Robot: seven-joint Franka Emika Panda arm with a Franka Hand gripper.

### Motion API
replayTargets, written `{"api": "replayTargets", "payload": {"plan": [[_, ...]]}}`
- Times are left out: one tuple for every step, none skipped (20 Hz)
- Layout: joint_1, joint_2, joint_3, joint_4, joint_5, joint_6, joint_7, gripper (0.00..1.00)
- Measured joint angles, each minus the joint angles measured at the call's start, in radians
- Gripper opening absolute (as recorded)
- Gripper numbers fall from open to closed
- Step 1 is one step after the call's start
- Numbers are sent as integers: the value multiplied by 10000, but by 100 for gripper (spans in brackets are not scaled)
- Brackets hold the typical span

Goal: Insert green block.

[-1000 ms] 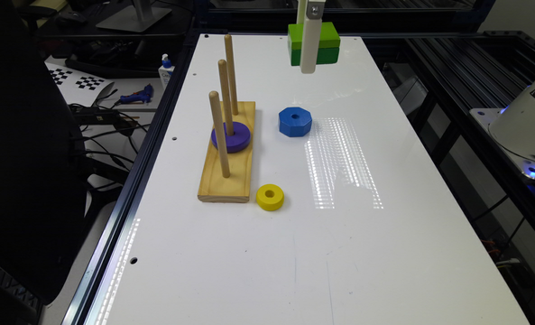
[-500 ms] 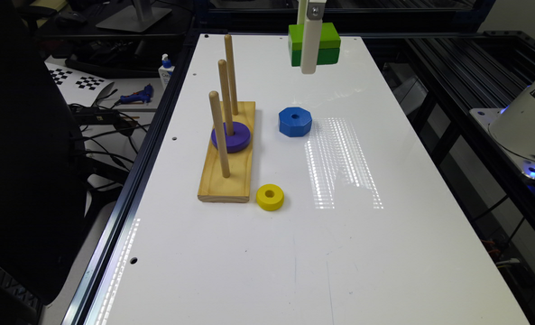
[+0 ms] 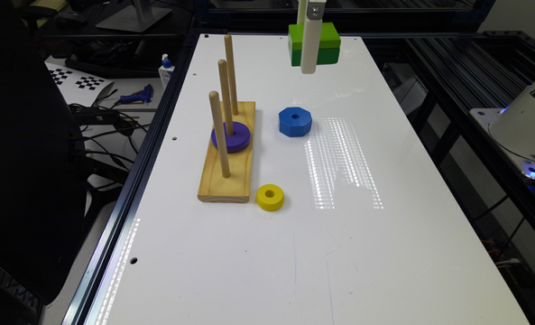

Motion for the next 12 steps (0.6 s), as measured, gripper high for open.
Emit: {"api": "replayTargets", "payload": {"plan": [[0, 0, 11, 7, 1, 7, 0, 0], [1, 1, 23, 9, 3, 23, 0, 0], [1, 5, 42, 13, 5, 54, 1, 0], [1, 15, 62, 17, 6, 106, 1, 0], [1, 34, 74, 23, 6, 161, 1, 0], [1, 65, 83, 40, 6, 205, 1, 0], [1, 122, 92, 84, 7, 250, 1, 0], [1, 193, 95, 154, 7, 277, 1, 0], [1, 280, 96, 250, 6, 282, 1, 0], [-1, 363, 96, 341, 6, 283, 1, 0], [-2, 446, 96, 436, 6, 283, 1, 0], [-4, 549, 96, 544, 5, 283, 1, 0]]}}
